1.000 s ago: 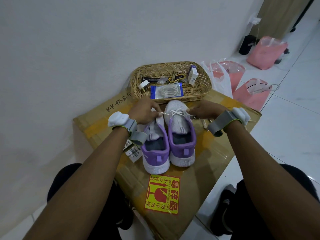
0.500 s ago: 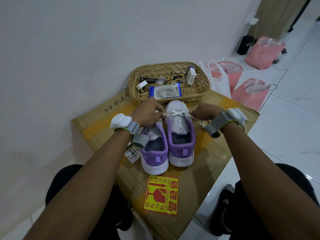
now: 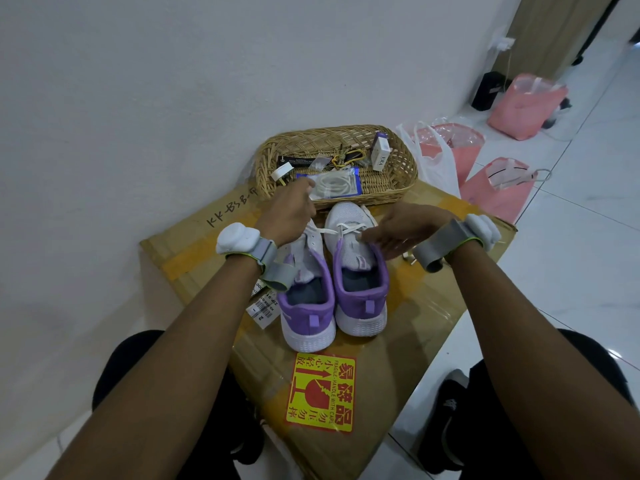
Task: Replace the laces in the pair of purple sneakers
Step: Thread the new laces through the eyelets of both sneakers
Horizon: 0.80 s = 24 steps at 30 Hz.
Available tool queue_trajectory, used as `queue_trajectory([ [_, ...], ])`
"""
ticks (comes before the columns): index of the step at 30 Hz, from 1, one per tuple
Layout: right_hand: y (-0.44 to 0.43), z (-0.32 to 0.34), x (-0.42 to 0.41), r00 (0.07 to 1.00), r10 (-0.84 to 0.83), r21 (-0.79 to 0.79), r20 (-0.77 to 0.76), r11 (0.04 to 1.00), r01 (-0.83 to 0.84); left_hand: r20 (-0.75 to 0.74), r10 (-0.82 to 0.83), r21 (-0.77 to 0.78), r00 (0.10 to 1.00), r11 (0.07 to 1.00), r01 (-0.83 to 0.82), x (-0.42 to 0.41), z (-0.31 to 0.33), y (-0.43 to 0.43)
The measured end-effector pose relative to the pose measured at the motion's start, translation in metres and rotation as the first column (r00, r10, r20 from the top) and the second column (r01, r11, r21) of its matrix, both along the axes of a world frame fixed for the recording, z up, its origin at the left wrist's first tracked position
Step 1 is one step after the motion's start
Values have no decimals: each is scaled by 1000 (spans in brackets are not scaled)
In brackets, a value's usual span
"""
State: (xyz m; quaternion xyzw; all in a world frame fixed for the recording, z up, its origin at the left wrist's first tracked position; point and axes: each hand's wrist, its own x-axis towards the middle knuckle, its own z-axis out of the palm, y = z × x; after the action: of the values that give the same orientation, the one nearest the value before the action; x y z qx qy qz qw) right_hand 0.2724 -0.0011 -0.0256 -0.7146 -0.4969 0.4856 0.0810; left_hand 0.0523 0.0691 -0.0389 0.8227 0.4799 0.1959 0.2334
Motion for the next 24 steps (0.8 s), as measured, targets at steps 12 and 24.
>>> queue_trajectory([
  [12, -7, -2, 8, 975, -145, 29, -169, 988, 152, 87, -265, 26, 960, 964, 263, 38, -13, -36],
  [24, -12, -6, 6, 893, -283, -3, -349, 954, 301, -76, -396, -64, 915, 918, 392, 55, -17, -39],
])
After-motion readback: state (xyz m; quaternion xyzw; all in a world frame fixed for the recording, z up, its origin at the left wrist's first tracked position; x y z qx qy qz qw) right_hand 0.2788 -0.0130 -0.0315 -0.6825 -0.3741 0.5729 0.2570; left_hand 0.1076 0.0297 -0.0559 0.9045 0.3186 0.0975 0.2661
